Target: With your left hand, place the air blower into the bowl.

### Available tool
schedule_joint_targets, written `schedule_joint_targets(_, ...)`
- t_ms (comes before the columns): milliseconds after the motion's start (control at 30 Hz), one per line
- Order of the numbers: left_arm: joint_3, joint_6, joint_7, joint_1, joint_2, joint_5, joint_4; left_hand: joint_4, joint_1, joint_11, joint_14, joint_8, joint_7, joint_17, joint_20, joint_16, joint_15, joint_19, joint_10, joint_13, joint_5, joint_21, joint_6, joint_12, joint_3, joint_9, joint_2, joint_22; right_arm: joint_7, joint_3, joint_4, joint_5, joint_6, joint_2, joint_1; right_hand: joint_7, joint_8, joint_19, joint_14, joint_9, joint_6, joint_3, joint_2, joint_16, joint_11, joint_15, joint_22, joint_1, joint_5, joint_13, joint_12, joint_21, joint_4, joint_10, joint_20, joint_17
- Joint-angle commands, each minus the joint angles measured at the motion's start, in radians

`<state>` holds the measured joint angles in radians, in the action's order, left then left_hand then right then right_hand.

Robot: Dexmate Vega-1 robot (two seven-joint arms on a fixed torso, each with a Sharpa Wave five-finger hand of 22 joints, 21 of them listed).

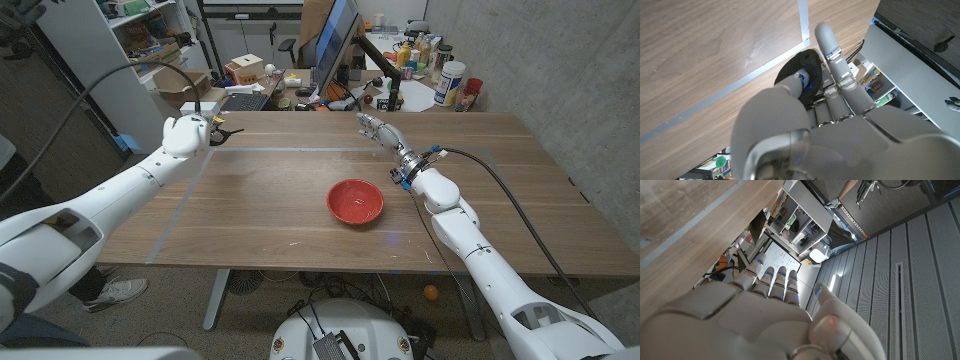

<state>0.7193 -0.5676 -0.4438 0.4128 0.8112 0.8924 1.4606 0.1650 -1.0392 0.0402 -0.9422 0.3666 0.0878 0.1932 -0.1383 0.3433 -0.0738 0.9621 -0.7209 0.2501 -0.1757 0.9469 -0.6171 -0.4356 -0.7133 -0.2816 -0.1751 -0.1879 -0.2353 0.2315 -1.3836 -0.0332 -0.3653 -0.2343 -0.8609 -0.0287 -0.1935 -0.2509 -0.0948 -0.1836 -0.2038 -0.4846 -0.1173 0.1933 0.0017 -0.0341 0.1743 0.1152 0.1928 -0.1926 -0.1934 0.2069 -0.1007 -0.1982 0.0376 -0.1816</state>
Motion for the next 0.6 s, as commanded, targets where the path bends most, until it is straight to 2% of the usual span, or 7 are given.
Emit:
schedule_joint_targets(33, -0.086, 0.081, 0.078, 0.083, 0.058, -0.024, 0.128, -0.018, -0.008, 0.072, -0.133, -0.003, 0.004, 0.005, -0.04, 0.0, -0.163, -0.011, -0.057, 0.004, 0.001, 0.009, -0.018, 0.002, -0.013, -0.005, -0.002, -0.002, 0.0, 0.001, -0.024, -0.003, -0.003, -0.006, -0.016, 0.0, 0.0, -0.002, -0.008, -0.004, -0.005, -0.008, -0.012, -0.003, -0.001, -0.002, 0.004, -0.01, 0.009, -0.002, -0.004, -0.002, -0.001, -0.009, 0.0, 0.0)
schedule_joint_targets(600, -0.167, 0.178, 0.128, 0.169, 0.098, 0.002, 0.269, -0.022, -0.006, 0.083, -0.151, -0.011, -0.008, 0.007, -0.044, -0.001, -0.162, -0.01, -0.052, 0.005, 0.001, 0.024, -0.012, 0.008, -0.011, -0.014, -0.002, -0.003, -0.002, 0.002, -0.075, -0.012, -0.015, -0.021, -0.045, 0.0, -0.001, -0.003, -0.009, -0.004, -0.006, -0.009, -0.011, -0.003, -0.001, -0.002, 0.004, -0.011, 0.009, -0.002, -0.004, -0.002, 0.0, -0.01, 0.0, 0.0)
